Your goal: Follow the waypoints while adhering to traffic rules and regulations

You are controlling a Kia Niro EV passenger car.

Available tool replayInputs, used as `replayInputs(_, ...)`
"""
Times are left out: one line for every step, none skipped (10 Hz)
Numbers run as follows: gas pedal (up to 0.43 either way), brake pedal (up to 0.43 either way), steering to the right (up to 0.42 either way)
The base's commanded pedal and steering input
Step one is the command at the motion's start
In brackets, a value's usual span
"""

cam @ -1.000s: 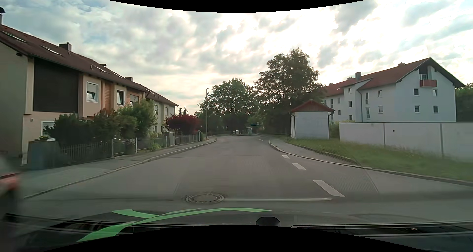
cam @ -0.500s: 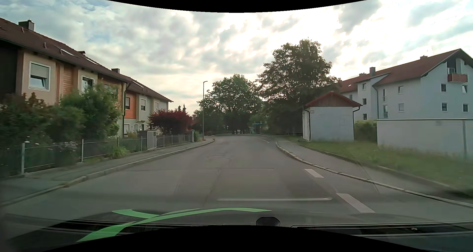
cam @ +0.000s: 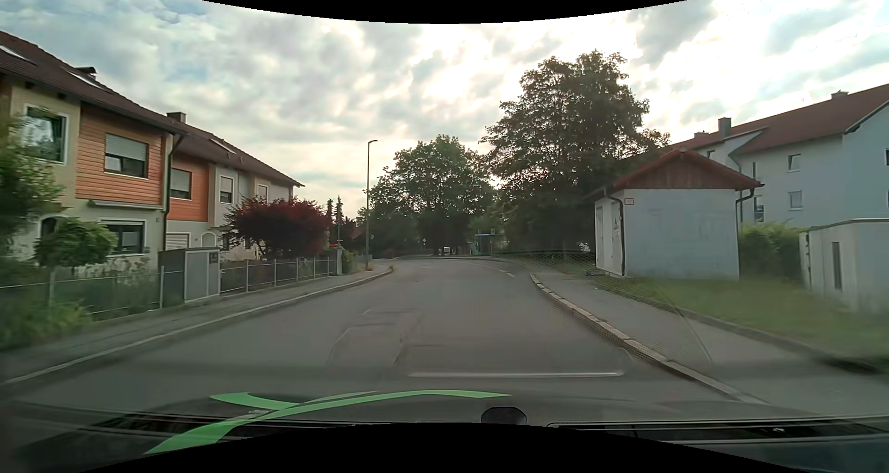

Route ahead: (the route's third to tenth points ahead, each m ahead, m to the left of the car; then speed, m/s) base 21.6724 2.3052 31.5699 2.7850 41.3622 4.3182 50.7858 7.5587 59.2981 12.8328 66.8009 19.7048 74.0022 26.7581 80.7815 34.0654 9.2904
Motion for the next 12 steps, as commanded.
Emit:
replayInputs(0.110,0.000,0.009)
replayInputs(0.110,0.000,0.008)
replayInputs(0.110,0.000,0.009)
replayInputs(0.110,0.000,0.007)
replayInputs(0.110,0.000,0.004)
replayInputs(0.110,0.000,0.004)
replayInputs(0.110,0.000,0.003)
replayInputs(0.110,0.000,-0.001)
replayInputs(0.110,0.000,-0.004)
replayInputs(0.110,0.000,-0.006)
replayInputs(0.110,0.000,-0.009)
replayInputs(0.110,0.000,-0.010)
